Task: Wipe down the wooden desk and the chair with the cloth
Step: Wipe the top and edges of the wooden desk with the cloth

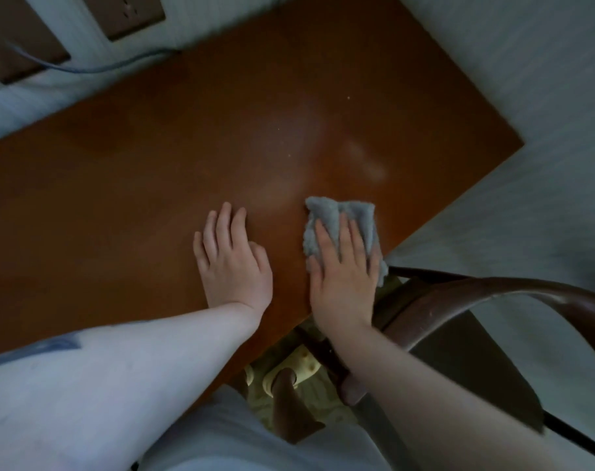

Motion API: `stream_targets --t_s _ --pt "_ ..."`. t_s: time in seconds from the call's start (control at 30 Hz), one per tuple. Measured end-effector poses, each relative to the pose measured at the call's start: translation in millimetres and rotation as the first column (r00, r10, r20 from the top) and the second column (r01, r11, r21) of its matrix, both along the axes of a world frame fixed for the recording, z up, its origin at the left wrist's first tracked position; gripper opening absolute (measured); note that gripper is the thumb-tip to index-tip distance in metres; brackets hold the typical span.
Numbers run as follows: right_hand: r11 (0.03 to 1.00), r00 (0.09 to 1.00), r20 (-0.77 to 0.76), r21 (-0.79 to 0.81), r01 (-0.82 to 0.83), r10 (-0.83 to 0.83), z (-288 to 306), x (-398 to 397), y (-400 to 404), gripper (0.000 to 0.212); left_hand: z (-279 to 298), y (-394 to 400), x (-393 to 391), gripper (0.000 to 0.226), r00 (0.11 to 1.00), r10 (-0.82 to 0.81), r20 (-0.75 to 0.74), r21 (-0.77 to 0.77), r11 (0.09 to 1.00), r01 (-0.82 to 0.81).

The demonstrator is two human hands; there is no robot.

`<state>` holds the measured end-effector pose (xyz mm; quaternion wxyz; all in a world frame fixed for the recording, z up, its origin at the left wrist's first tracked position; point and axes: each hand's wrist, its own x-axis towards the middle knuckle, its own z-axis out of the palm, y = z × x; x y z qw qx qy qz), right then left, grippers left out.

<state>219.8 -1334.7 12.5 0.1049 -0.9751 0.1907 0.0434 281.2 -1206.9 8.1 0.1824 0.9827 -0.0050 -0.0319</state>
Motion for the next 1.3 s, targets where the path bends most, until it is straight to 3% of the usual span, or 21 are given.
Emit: stream_targets --t_s 0.07,0.17,0.2,0.23,0.3,0.37,0.4,0.47,0.53,0.6,0.63,0.7,0.77,0.8,0.9,1.0,1.07,1.13,1.2,1.23,1.3 --pt "0.983 0.984 -0.029 0.055 -0.176 0.177 3 -5 28 0.055 0 1 -1 0.048 1.0 0.001 -0.008 -0.008 1.0 -0.002" --pt "0.813 0.813 -0.052 0.112 -0.572 0.579 9 25 0 0.052 1 1 0 0.046 1.0 0.007 -0.003 -0.02 1.0 -0.007" --pt "0.776 0.775 -0.057 0.105 -0.622 0.63 7 36 -18 0.052 2 1 1 0.046 1.0 0.005 0.0 -0.018 1.0 -0.005" --pt "0.81 0.809 -0.049 0.085 -0.581 0.586 4 42 -36 0.052 2 1 1 0.046 1.0 0.006 0.002 -0.015 1.0 -0.006" --pt "0.97 0.97 -0.013 0.03 -0.242 0.242 -2 34 -62 0.053 1 1 1 0.046 1.0 0.007 -0.001 -0.006 1.0 -0.007" --pt "0.997 0.997 0.025 -0.032 0.077 -0.076 -5 14 -48 0.054 1 0 0 0.046 1.0 0.007 -0.003 0.004 1.0 -0.007" --pt "0.994 0.996 0.021 -0.06 0.091 -0.09 -6 3 -31 0.056 0 -1 0 0.046 1.0 0.011 -0.003 0.005 1.0 -0.011" --pt "0.989 0.989 0.028 -0.028 -0.142 0.143 -3 -6 -2 0.055 -1 -1 -1 0.046 1.0 0.018 0.006 0.003 1.0 -0.018" --pt "0.866 0.867 0.023 0.039 -0.498 0.498 1 6 -3 0.051 -1 -1 -1 0.046 1.0 0.007 0.014 0.009 1.0 -0.007" --pt "0.76 0.762 0.005 0.063 -0.646 0.647 0 28 -33 0.05 -1 0 0 0.046 1.0 0.003 0.017 0.01 1.0 -0.003" --pt "0.802 0.803 0.01 0.036 -0.596 0.597 -1 35 -50 0.051 -1 0 0 0.046 1.0 0.008 0.017 0.008 1.0 -0.008" --pt "0.968 0.967 0.024 -0.01 -0.252 0.253 -4 35 -81 0.052 -1 0 0 0.045 1.0 0.013 0.015 0.012 1.0 -0.013" --pt "0.996 0.995 0.043 -0.028 0.087 -0.086 -6 20 -80 0.053 -1 -1 -1 0.045 1.0 0.013 0.013 0.021 1.0 -0.013" --pt "0.989 0.99 0.046 -0.056 0.134 -0.131 -7 10 -67 0.054 -1 -2 -1 0.045 1.0 0.013 0.015 0.024 1.0 -0.013" --pt "0.984 0.984 0.024 0.006 -0.176 0.176 -6 -7 -22 0.056 -2 -2 -2 0.045 1.0 0.016 0.022 0.024 1.0 -0.017" --pt "0.79 0.793 0.008 0.075 -0.608 0.609 1 17 -30 0.051 -2 -1 -2 0.045 0.999 0.005 0.038 0.02 1.0 -0.006" --pt "0.826 0.827 -0.014 0.065 -0.559 0.561 2 37 -56 0.051 -3 -1 -1 0.045 0.999 0.006 0.035 0.016 1.0 -0.006" --pt "0.977 0.977 -0.007 0.028 -0.212 0.212 -1 37 -76 0.052 -3 -1 -1 0.045 1.0 0.003 0.031 0.014 1.0 -0.004" --pt "0.999 0.999 0.018 -0.015 0.051 -0.051 -2 19 -61 0.053 -3 -1 -1 0.045 1.0 0.004 0.029 0.017 1.0 -0.005" --pt "0.999 0.999 0.009 -0.022 0.042 -0.041 -2 8 -43 0.054 -3 -1 -1 0.045 1.0 0.008 0.027 0.018 1.0 -0.008" --pt "0.98 0.981 -0.022 0.038 -0.193 0.194 1 -5 -7 0.054 -2 0 -1 0.046 0.999 0.014 0.03 0.009 1.0 -0.014"
